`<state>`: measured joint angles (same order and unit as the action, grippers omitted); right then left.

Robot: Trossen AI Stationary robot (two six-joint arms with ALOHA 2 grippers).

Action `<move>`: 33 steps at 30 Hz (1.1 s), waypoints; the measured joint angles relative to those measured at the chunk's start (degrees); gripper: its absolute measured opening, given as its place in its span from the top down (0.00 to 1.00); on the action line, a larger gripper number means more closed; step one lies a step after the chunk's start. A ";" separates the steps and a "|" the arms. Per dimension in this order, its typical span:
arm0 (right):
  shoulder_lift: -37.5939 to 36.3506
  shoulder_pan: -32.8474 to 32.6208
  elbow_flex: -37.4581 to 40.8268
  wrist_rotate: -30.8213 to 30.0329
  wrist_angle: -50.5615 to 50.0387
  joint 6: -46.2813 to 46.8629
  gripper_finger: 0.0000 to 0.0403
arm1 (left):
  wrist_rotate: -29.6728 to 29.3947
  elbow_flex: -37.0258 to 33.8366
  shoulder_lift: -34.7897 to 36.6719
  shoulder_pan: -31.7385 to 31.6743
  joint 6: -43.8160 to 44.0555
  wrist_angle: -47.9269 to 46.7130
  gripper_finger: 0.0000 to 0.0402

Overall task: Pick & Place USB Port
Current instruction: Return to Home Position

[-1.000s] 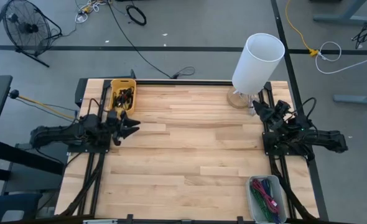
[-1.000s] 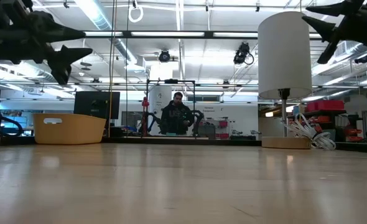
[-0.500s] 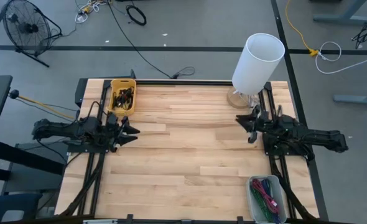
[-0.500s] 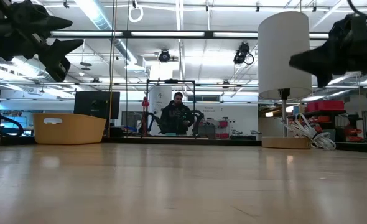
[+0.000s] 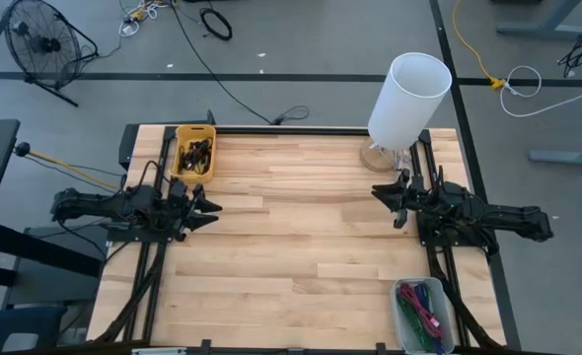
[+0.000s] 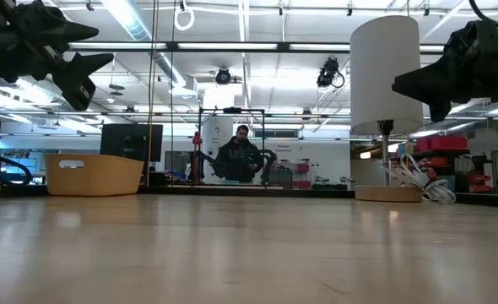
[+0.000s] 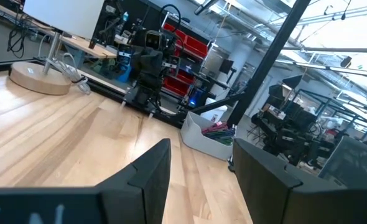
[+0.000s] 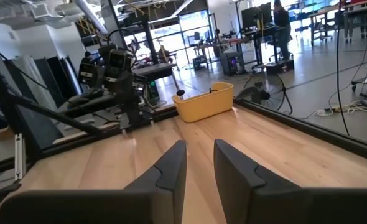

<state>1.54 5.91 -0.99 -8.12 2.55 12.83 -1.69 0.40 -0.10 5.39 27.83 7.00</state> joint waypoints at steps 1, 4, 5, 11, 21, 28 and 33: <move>0.00 0.00 0.00 0.00 0.00 -0.01 0.79 | 0.00 0.00 0.00 0.00 -0.01 -0.01 0.55; 0.00 -0.01 0.00 0.00 0.00 -0.01 0.79 | 0.01 0.00 0.00 0.00 0.00 -0.01 0.55; 0.00 0.00 0.00 0.00 0.00 -0.01 0.79 | -0.01 0.00 0.00 0.00 -0.13 -0.02 0.55; 0.00 0.00 0.00 0.02 0.00 -0.01 0.79 | 0.31 0.00 -0.18 0.00 -14.02 -2.73 0.55; 0.00 -0.01 -0.02 0.02 -0.02 -0.01 0.79 | 0.21 -0.02 -0.66 -0.02 -11.64 -4.66 0.55; 0.00 -0.02 -0.02 0.04 -0.02 -0.03 0.79 | 0.23 -0.02 -0.63 -0.02 -4.46 -4.15 0.55; 0.00 0.00 -0.02 0.02 -0.01 -0.03 0.79 | 0.25 -0.02 -0.63 -0.01 -4.46 -4.01 0.55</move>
<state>1.54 5.91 -1.02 -8.10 2.54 12.80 -1.44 0.39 -0.73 5.38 23.37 2.98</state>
